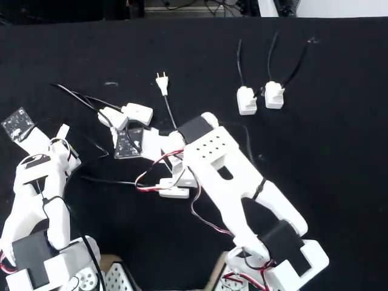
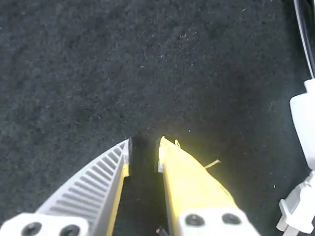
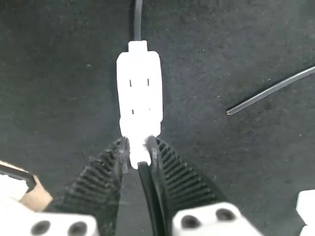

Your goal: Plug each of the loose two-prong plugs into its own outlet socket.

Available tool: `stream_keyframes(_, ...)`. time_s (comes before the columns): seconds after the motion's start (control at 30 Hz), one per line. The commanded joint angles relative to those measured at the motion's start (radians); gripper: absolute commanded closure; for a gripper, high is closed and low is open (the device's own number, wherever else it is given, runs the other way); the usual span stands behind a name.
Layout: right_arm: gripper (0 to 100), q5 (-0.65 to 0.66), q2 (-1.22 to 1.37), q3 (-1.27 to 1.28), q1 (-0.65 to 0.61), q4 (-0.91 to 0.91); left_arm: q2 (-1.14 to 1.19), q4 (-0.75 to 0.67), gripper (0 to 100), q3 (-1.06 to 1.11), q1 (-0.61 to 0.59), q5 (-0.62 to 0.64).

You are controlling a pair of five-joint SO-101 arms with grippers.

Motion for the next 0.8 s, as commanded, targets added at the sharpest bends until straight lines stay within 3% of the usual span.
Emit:
stream_keyframes(0.0,98.8,-0.029,-0.015,-0.002,0.023,-0.009,-0.015,-0.011,89,-0.028,-0.008,0.015)
stream_keyframes(0.77,98.8,-0.025,-0.007,-0.002,0.023,-0.017,-0.015,-0.011,89,-0.028,-0.008,0.015)
